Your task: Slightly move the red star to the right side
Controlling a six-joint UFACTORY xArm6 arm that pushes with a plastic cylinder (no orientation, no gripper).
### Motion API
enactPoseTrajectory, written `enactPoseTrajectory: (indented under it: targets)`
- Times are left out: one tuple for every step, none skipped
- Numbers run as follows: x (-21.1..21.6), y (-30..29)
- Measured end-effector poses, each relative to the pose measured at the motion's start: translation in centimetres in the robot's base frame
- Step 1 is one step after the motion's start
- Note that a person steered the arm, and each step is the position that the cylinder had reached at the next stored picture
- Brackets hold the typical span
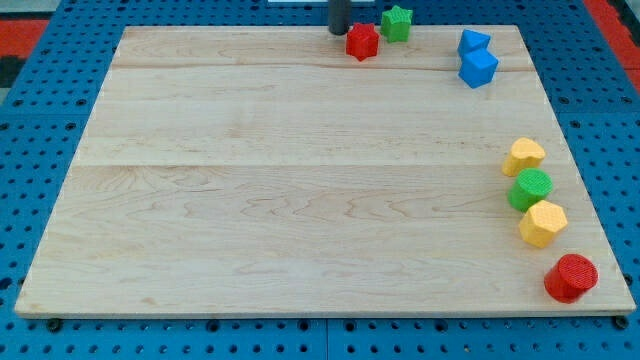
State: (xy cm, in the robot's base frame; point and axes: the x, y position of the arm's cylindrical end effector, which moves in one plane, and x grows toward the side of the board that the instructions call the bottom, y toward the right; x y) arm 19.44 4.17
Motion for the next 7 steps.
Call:
enactPoseTrajectory:
  targets:
    - [1.3, 1.3]
    - [1.9, 2.0]
    - [1.9, 2.3]
    - [1.9, 1.3]
    - [2.1, -2.0]
    - [2.9, -3.7]
    - [3.6, -2.0]
